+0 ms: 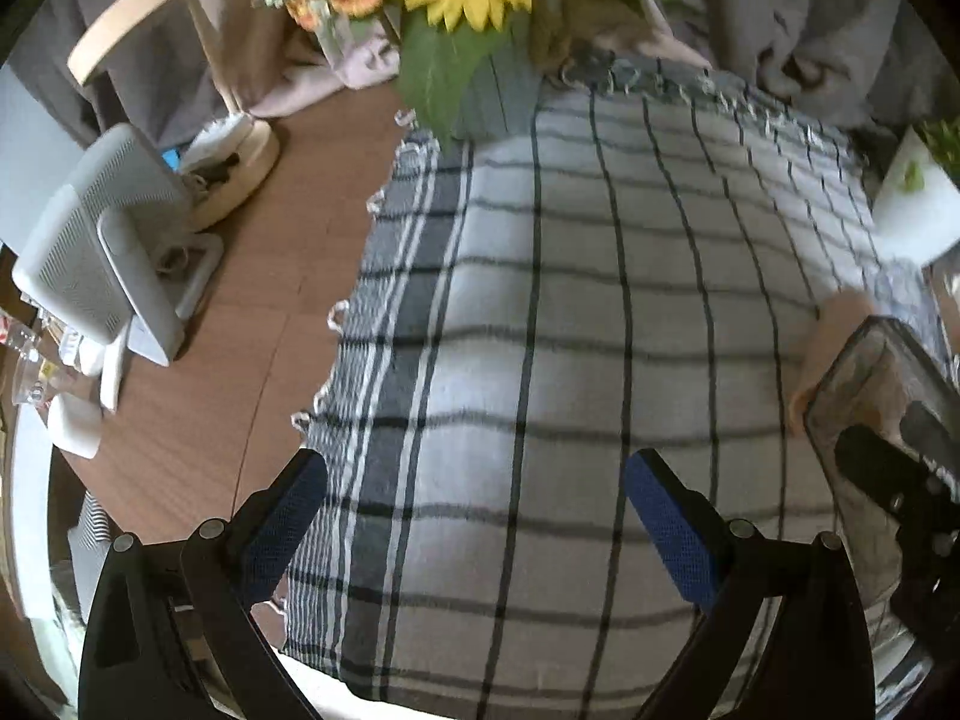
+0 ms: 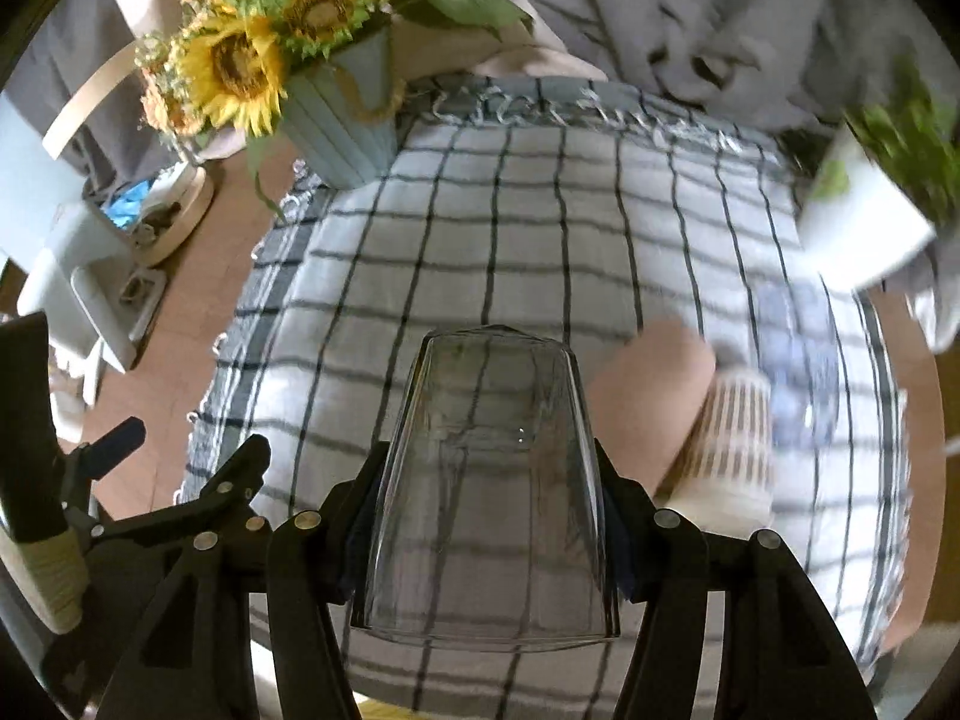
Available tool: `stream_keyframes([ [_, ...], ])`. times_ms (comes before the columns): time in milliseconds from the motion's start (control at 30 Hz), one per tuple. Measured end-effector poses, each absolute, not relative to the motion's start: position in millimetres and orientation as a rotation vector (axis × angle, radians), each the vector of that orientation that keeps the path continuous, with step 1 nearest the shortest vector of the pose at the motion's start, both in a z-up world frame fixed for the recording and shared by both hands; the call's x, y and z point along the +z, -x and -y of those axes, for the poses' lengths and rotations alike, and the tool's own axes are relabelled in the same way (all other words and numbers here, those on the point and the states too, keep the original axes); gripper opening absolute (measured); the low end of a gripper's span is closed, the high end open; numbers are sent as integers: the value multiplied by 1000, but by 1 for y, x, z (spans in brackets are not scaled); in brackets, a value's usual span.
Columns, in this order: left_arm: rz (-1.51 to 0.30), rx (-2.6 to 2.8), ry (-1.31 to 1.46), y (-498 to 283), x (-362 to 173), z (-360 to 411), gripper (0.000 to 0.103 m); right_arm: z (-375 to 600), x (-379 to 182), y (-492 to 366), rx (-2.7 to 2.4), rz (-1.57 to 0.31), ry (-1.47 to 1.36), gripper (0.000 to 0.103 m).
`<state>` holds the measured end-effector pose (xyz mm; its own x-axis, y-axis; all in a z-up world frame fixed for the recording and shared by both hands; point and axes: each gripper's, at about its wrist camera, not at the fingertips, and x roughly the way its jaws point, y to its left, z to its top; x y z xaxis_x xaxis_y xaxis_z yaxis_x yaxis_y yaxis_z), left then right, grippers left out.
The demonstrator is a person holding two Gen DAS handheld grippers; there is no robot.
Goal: Flip cup upside down
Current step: 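Lift the glass tumbler with the right tool and rotate it mouth-down, then lower the tumbler mouth-down onto the cloth and open the right tool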
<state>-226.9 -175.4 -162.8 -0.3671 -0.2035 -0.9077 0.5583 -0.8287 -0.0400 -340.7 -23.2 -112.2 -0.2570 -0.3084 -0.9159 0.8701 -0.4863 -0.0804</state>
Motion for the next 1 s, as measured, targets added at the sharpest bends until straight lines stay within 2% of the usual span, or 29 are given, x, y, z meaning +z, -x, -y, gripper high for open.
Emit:
stream_keyframes([
  [567, -402, -2133, -1564, 226, -220, 147, 102, -2, -181, 334, -1856, -868, -1175, 60],
  [1000, -402, -2118, -1575, 220, -220, 146, 102, -20, -192, 333, -1815, -833, -1249, 60],
])
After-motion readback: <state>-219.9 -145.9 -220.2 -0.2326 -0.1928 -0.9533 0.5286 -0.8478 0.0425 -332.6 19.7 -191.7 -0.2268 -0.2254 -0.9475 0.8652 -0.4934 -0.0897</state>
